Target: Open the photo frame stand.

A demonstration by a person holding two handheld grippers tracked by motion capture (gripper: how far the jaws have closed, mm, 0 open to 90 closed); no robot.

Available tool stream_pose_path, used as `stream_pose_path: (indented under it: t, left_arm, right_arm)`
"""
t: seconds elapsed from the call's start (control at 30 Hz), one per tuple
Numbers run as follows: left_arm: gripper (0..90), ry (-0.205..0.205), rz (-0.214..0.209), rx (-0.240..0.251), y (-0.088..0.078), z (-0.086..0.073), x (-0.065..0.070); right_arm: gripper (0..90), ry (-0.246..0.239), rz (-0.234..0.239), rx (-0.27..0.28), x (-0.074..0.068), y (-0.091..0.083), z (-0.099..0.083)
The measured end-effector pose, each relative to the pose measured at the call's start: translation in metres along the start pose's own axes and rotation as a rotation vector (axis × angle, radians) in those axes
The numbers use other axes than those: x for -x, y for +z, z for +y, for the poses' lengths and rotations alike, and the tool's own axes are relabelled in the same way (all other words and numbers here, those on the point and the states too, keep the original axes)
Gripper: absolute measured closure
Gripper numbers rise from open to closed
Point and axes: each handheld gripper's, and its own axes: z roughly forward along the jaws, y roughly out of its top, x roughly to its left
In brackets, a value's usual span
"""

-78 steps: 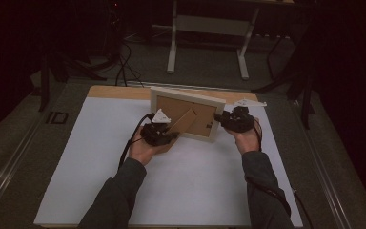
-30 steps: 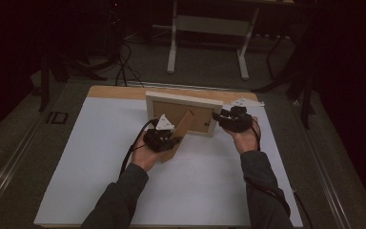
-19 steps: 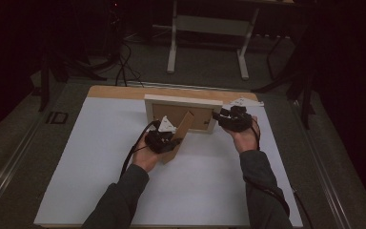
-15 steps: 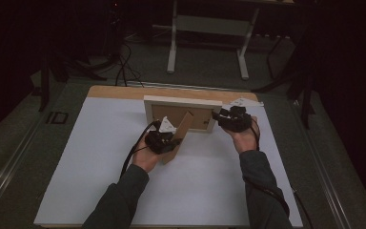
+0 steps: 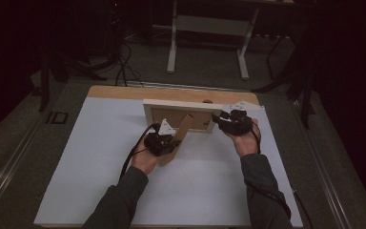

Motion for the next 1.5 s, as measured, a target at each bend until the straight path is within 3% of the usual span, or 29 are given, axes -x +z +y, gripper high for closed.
stream_pose_path:
  t: [0.73,1.5]
  left_arm:
    - [76.7,0.048,0.009,-0.015,0.000,-0.007,0.015]
    - [76.7,0.056,0.008,-0.019,0.002,-0.013,0.019]
  right_arm:
    - [60.1,-0.028,0.014,0.012,-0.007,-0.009,-0.011]
    - [59.5,-0.041,0.027,0.027,-0.010,-0.013,-0.020]
